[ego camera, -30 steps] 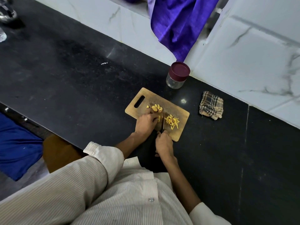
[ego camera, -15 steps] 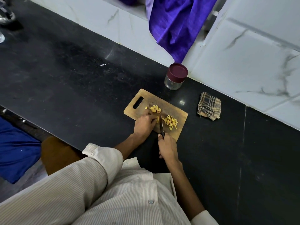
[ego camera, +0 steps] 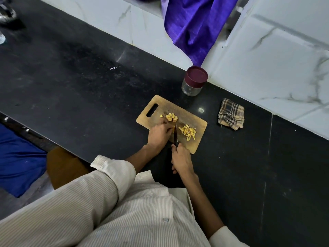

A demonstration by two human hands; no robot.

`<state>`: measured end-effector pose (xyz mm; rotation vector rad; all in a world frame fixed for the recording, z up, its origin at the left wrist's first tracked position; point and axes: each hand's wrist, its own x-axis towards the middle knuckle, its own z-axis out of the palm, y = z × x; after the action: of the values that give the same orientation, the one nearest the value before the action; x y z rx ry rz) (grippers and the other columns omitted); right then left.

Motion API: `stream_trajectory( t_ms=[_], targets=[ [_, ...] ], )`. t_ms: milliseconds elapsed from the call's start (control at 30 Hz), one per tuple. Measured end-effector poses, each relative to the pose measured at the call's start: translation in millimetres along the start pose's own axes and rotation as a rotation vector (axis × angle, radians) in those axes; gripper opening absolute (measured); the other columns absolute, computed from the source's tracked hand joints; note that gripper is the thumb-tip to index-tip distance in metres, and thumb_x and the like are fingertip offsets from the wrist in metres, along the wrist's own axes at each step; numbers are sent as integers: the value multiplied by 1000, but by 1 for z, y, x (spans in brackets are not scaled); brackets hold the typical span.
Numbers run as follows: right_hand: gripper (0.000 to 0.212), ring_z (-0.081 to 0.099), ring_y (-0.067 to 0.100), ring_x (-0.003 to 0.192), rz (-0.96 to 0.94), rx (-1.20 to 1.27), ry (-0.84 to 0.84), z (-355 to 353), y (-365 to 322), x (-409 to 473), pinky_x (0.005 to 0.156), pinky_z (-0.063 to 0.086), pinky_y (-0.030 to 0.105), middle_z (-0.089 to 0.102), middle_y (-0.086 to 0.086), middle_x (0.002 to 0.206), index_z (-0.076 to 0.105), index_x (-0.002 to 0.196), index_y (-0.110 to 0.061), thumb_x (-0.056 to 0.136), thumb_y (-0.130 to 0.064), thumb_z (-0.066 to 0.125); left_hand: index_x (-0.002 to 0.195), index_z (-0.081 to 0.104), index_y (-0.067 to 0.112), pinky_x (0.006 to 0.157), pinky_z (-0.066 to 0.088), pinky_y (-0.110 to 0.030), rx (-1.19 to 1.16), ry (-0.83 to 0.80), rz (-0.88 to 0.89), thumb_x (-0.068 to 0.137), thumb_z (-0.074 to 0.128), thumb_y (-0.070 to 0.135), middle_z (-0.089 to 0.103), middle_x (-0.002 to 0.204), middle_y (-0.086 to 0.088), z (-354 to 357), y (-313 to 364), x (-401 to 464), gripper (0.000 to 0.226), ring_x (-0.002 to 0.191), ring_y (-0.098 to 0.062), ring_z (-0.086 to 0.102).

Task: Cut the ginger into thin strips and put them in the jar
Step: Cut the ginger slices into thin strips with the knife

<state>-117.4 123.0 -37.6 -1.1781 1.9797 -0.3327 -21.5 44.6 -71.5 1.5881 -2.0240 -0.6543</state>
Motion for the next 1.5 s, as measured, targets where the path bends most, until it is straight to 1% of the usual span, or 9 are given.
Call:
stream_trajectory(
  t_ms=[200, 300, 400, 567, 800, 900, 1233, 1400, 1500],
  targets=[
    [27, 64, 26, 52, 1, -63, 25, 1, -2, -1, 34, 48, 31, 66, 19, 90, 48, 107, -6, 106, -31, 38, 112, 69, 17, 73, 54, -35, -8, 1, 7, 93, 57, 19, 53, 119, -1, 1, -2, 0, 22, 91, -17, 60],
    [23, 69, 31, 67, 10, -100, 49, 5, -4, -2, 51, 59, 44, 66, 17, 92, 46, 102, -10, 105, -32, 38, 111, 70, 17, 72, 53, -32, -13, 6, 8, 93, 57, 18, 53, 119, -2, 2, -1, 0, 22, 91, -17, 59],
    [24, 70, 35, 79, 25, -120, 57, 9, -7, -3, 66, 60, 52, 66, 17, 99, 46, 107, -10, 105, -32, 38, 111, 69, 17, 72, 54, -33, -18, 5, 9, 93, 57, 18, 53, 118, -1, 2, -2, 0, 21, 91, -16, 59],
    [29, 65, 39, 100, 40, -184, 44, 6, -12, -2, 82, 56, 50, 63, 21, 114, 47, 121, -1, 105, -23, 37, 109, 70, 17, 72, 55, -38, -21, 0, 0, 93, 57, 18, 53, 118, -1, 2, -3, 0, 20, 90, -17, 60],
    [33, 59, 40, 114, 135, -250, -7, 5, -19, 0, 92, 53, 50, 57, 22, 128, 43, 132, 0, 102, -13, 36, 110, 69, 16, 74, 54, -37, -11, -18, -13, 95, 55, 20, 53, 120, -3, 0, 1, -1, 21, 94, -19, 60],
    [36, 58, 37, 118, 130, -307, -18, 6, -17, -2, 92, 49, 44, 57, 21, 132, 42, 135, 1, 102, -11, 36, 112, 68, 16, 78, 53, -37, -12, -31, -11, 95, 55, 20, 52, 122, -3, -1, 0, 0, 22, 97, -18, 59],
    [31, 60, 38, 111, 112, -203, 32, 9, -18, -5, 89, 52, 45, 60, 21, 124, 48, 127, -1, 104, -17, 37, 104, 71, 15, 77, 54, -38, -8, -16, -45, 93, 57, 22, 53, 120, -1, 2, 0, 2, 19, 93, -18, 60],
    [31, 63, 39, 106, 107, -163, 49, 7, -25, -4, 85, 56, 52, 60, 21, 121, 48, 126, 0, 102, -18, 42, 105, 70, 15, 73, 52, -35, 55, -49, -14, 96, 52, 23, 53, 118, -3, 2, 0, 3, 21, 90, -20, 61],
    [32, 63, 40, 106, 94, -170, 60, 7, -29, -1, 83, 57, 52, 59, 21, 122, 47, 126, 1, 101, -19, 46, 107, 69, 15, 76, 53, -38, 79, -91, 27, 96, 51, 24, 52, 117, -3, -1, 0, 8, 23, 91, -20, 59]
  ],
)
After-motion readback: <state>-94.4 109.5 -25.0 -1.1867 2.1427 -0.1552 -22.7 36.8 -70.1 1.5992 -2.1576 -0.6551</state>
